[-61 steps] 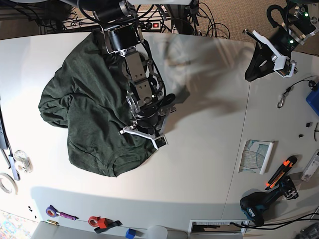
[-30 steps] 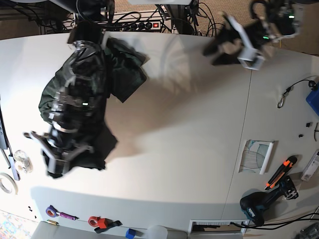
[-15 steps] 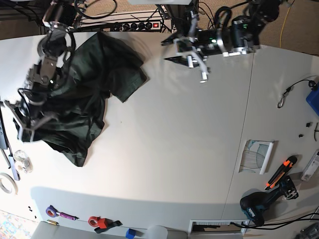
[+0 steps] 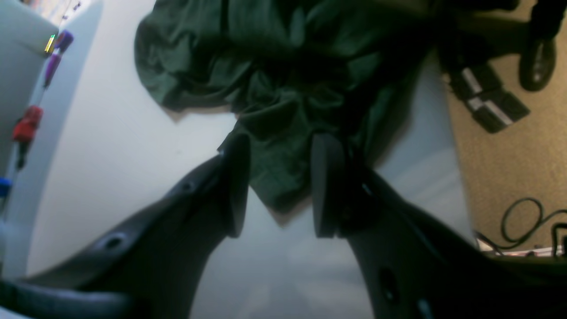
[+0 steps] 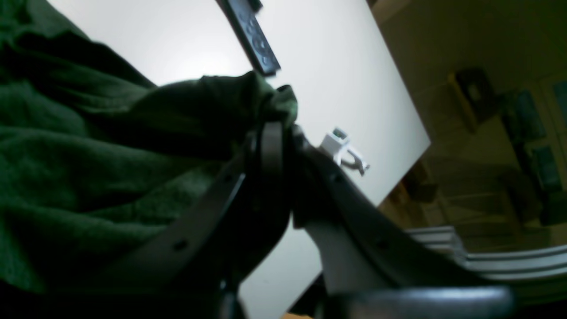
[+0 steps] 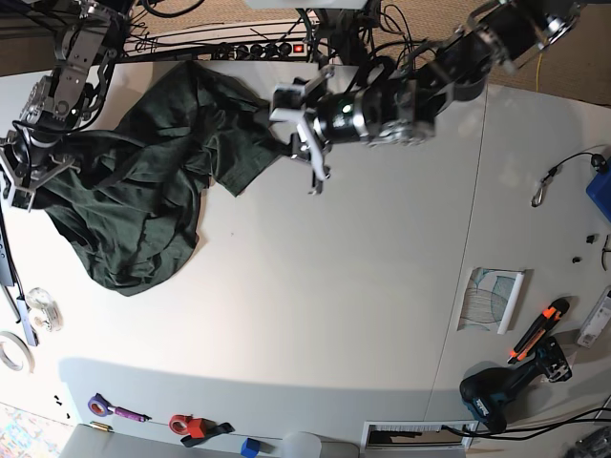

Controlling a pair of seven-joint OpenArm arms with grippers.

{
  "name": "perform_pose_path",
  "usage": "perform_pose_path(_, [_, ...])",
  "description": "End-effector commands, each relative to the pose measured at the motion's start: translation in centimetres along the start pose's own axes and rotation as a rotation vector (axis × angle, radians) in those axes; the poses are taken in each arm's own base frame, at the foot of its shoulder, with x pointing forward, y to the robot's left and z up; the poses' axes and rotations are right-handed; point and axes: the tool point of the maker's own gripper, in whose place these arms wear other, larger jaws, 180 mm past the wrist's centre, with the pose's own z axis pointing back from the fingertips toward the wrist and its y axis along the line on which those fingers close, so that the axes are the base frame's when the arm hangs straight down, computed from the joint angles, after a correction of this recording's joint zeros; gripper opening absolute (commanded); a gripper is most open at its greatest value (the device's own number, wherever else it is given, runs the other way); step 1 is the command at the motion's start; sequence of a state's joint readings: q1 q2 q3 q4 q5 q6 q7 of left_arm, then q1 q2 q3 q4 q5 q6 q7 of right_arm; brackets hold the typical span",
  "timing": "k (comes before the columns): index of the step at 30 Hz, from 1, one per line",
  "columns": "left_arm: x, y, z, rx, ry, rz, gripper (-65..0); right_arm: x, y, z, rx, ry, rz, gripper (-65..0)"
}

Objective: Layout the t-shirt on the table in an organized manner, then fold the t-shirt properly
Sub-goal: 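Hold the shirt with both grippers and pull them apart to stretch it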

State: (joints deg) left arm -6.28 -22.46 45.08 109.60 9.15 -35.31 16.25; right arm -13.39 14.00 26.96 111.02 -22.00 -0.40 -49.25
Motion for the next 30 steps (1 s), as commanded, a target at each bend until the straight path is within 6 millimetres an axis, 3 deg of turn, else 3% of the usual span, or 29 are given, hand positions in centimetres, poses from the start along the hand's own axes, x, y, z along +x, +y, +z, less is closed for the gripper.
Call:
perform_pose_path(1, [1.0,0.5,-0.4,0.0,-0.04,-0.008,-39.9,1.2,-1.4,0.1,-0.045,-0.047,0.002,-65.0])
perform_pose_path(5, [0.2,-1.1,-2.0,-0.077,-0.012,-0.04,-37.1,0.5,-1.3,0.2,-0.039,-0.037,0.018,-65.0])
perform_pose_path(11, [0.8,-5.5,-2.8,-0.209,-0.021,-0.079,-33.1,0.6,-1.3,0.2,-0.039,-0.041,0.018,-65.0])
perform_pose_path(13, [0.6,-6.1,-2.9,-0.214,-0.005,-0.114,-33.0,0.6,-1.3,0.2,-0.039,-0.04,0.018,-65.0])
perform_pose_path(20, [2.1,-1.9,-3.5,0.025,-0.079,-0.063,-33.0,0.7,-1.3,0.2,-0.037,-0.046,0.02,-65.0])
perform_pose_path(23, [1.3,-2.3,-3.4,0.001,-0.04,-0.101,-31.2,0.7,-1.3,0.2,-0.036,-0.044,0.021,-65.0])
perform_pose_path(27, [-0.3,-3.2,-3.0,-0.046,0.016,-0.166,-18.7,0.7,-1.2,0.2,-0.036,-0.043,0.021,-65.0])
perform_pose_path(30, [-1.1,-2.9,-2.7,-0.04,0.041,-0.189,-18.4,0.7,-1.2,0.2,-0.035,-0.043,0.02,-65.0])
